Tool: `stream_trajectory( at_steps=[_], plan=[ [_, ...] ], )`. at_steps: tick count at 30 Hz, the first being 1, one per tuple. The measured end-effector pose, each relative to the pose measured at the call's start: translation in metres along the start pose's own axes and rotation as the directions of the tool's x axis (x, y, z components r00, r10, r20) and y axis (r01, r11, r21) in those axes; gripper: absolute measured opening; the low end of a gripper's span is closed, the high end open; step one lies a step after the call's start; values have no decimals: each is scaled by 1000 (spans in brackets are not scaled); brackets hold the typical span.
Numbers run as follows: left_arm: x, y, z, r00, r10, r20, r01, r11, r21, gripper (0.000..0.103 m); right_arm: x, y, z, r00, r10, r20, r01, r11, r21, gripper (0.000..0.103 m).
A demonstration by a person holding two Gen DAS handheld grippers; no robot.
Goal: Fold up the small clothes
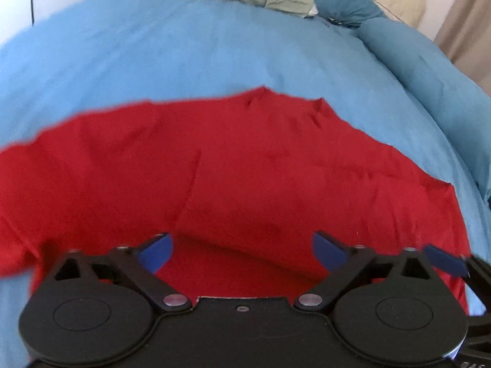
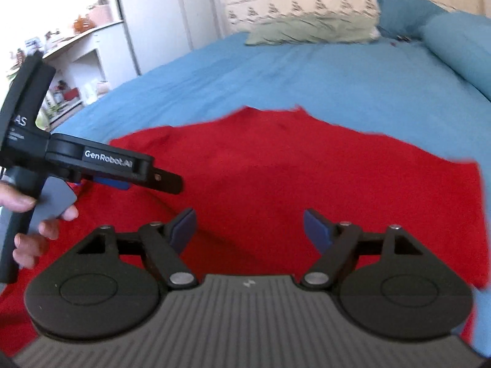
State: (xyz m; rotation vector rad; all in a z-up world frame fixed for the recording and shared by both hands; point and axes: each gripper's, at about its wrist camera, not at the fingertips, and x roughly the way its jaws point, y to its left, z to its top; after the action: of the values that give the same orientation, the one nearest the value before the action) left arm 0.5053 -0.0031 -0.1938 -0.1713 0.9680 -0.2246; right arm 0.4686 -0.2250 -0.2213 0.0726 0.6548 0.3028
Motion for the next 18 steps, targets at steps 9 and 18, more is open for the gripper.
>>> stream_trajectory(
  at_steps=[9,18],
  plan=[
    [5,-13,-14,993,67,94,-73,996,57,72,-28,-41,-43,998,-56,6,55,998,39,94],
    [-15,-21,6,947,132,294,-139,990,3,4,-21,-41,-37,997,-59,41,57,997,55,100]
  ],
)
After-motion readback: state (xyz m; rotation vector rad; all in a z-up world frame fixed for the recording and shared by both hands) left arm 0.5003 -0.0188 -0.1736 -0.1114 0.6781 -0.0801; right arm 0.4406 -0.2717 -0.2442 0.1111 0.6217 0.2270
